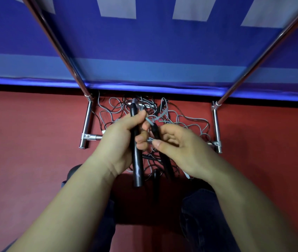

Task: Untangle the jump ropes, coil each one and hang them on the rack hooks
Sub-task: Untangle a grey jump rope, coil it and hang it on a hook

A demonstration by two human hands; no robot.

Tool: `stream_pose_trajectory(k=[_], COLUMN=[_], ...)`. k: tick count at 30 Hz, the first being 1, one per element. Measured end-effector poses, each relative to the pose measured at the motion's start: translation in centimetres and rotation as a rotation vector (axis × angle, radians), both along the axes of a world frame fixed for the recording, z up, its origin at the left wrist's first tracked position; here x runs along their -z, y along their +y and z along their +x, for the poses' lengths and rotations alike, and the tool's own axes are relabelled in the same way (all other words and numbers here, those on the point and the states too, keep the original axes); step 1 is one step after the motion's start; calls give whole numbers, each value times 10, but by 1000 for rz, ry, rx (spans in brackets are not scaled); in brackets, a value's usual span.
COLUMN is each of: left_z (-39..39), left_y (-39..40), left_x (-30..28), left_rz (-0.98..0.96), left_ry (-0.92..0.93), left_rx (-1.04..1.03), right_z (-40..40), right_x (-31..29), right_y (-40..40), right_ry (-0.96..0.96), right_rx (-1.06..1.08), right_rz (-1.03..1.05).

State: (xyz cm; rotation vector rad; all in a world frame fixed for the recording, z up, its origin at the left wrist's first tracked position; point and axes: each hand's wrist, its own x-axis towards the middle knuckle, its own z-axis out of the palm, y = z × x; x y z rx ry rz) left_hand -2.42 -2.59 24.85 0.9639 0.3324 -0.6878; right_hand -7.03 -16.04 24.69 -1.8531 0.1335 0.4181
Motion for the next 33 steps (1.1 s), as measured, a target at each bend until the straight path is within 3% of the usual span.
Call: stream_pose_trajectory(k=[7,11,21,24,30,33], left_z=[-8,-12,-15,-15,-14,-12], left_y=[-5,-7,-9,-7,3,4], left_x=[4,5,2,-1,-2,0], left_rz=[409,275,189,108,-90,-96], left_ry=[-270,-225,-142,-64,-10,-7], left_rx=[102,185,357,408,540,554], right_z=[6,5,6,9,7,7], right_x=[-9,-5,-5,0,-8,-11], right_y=[-4,-1,-5,-13,-12,-13], right_ry=[-82,-84,-136,-180,74,67], right_rx=[262,261,391,466,294,305], right_rz=[117,121,75,-59,186,174])
